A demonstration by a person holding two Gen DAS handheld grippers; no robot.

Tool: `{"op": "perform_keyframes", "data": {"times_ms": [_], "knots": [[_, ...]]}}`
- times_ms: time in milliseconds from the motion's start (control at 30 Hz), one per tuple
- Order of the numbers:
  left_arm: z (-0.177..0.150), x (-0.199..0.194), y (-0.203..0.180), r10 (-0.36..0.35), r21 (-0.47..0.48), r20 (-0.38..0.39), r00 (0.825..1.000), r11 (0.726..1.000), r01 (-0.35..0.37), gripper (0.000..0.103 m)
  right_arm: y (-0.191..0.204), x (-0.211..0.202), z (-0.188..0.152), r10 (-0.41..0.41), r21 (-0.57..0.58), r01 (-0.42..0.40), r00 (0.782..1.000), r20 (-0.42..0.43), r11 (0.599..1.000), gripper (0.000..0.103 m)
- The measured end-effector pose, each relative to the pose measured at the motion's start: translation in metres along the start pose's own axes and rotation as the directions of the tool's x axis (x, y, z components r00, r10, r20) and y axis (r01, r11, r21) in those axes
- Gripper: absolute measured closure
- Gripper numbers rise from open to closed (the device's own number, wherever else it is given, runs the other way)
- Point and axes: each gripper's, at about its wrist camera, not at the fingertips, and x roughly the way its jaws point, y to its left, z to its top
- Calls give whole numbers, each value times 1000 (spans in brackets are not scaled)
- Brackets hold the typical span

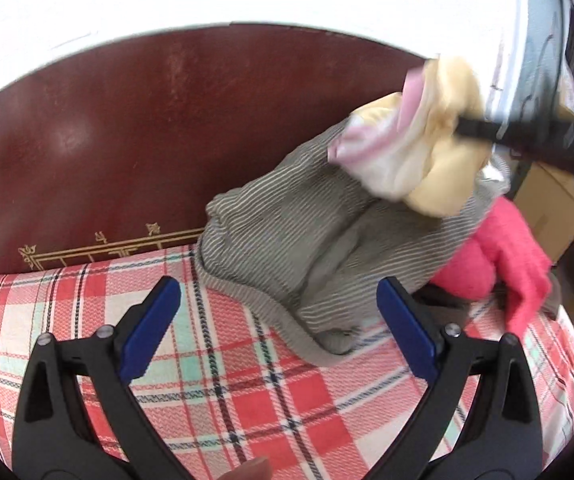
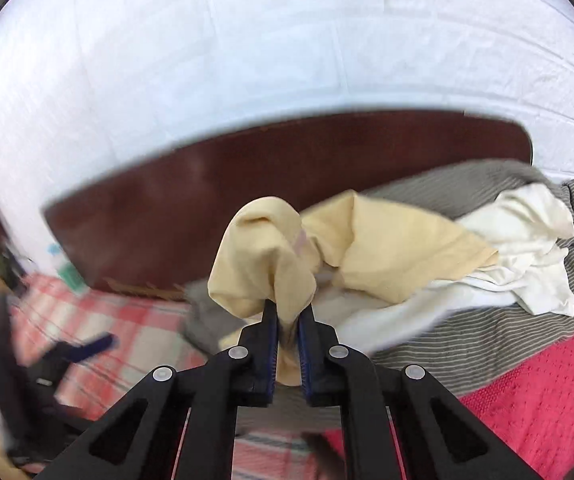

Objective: Fold clothes
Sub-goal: 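Lift the T-shirt with the right gripper while the left gripper grasps its hem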

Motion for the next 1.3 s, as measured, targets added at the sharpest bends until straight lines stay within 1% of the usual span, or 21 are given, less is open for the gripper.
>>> {"op": "perform_keyframes", "data": {"times_ms": [100, 200, 300, 400, 500, 567, 633, 700, 767, 800, 833, 867, 933, 967, 1000, 1033, 1067, 1100, 1133, 1233, 1300], "knots": [[0, -25, -5, -38, 18, 40, 998, 999, 37, 4, 10, -56, 17, 110, 36, -114, 990, 94, 993, 95], [-3, -58, -5, -74, 39, 91, 993, 997, 71, 4, 35, -110, 29, 207, -4, -209, 962, 178, 978, 95], [-7, -94, -2, -114, 65, 139, 984, 992, 106, 4, 65, -159, 32, 284, -51, -280, 934, 216, 959, 96], [-22, -134, 12, -174, 88, 171, 970, 983, 161, 4, 94, -192, 31, 376, -84, -367, 898, 227, 927, 96], [-44, -177, 38, -218, 107, 198, 956, 974, 200, 4, 127, -219, 15, 485, -130, -468, 846, 221, 874, 96], [-60, -201, 59, -265, 114, 198, 944, 962, 247, 4, 148, -234, 0, 562, -159, -539, 803, 199, 827, 96], [-79, -223, 82, -275, 125, 189, 943, 959, 254, 4, 165, -244, -23, 637, -197, -607, 750, 178, 770, 96], [-100, -239, 102, -290, 123, 161, 943, 954, 273, 4, 176, -258, -53, 688, -231, -651, 708, 159, 723, 96], [-121, -245, 119, -325, 113, 104, 940, 943, 313, 4, 180, -248, -87, 711, -228, -678, 692, 124, 699, 95], [-133, -242, 124, -330, 113, 66, 942, 940, 321, 4, 179, -238, -105, 707, -206, -681, 701, 91, 702, 95], [-147, -235, 127, -319, 108, 22, 947, 943, 315, 4, 174, -226, -122, 684, -170, -668, 727, 60, 725, 95], [-160, -227, 129, -324, 95, -26, 946, 941, 325, 4, 166, -211, -141, 643, -129, -636, 765, 15, 760, 92], [-185, -210, 132, -332, 68, -122, 935, 937, 342, 4, 151, -178, -180, 549, -55, -555, 831, -90, 830, 92], [-196, -198, 131, -338, 55, -169, 926, 935, 352, 4, 141, -162, -202, 490, -19, -498, 858, -150, 867, 92], [-207, -186, 129, -345, 43, -215, 914, 931, 362, 4, 128, -142, -218, 433, 19, -439, 875, -215, 898, 92], [-215, -175, 127, -357, 33, -254, 899, 926, 377, 4, 113, -130, -235, 377, 38, -382, 885, -274, 923, 92], [-220, -168, 124, -364, 29, -278, 889, 922, 387, 4, 99, -121, -254, 321, 49, -323, 888, -331, 945, 92], [-224, -162, 121, -372, 26, -301, 878, 917, 398, 4, 86, -113, -270, 266, 53, -266, 887, -377, 962, 92], [-226, -158, 116, -395, 28, -317, 862, 905, 425, 4, 79, -109, -285, 228, 53, -227, 880, -417, 972, 92], [-228, -152, 102, -437, 41, -364, 822, 875, 483, 4, 59, -113, -312, 174, 75, -157, 860, -480, 985, 90], [-230, -142, 94, -445, 50, -406, 798, 861, 506, 4, 50, -121, -314, 135, 81, -110, 864, -484, 991, 79]]}}
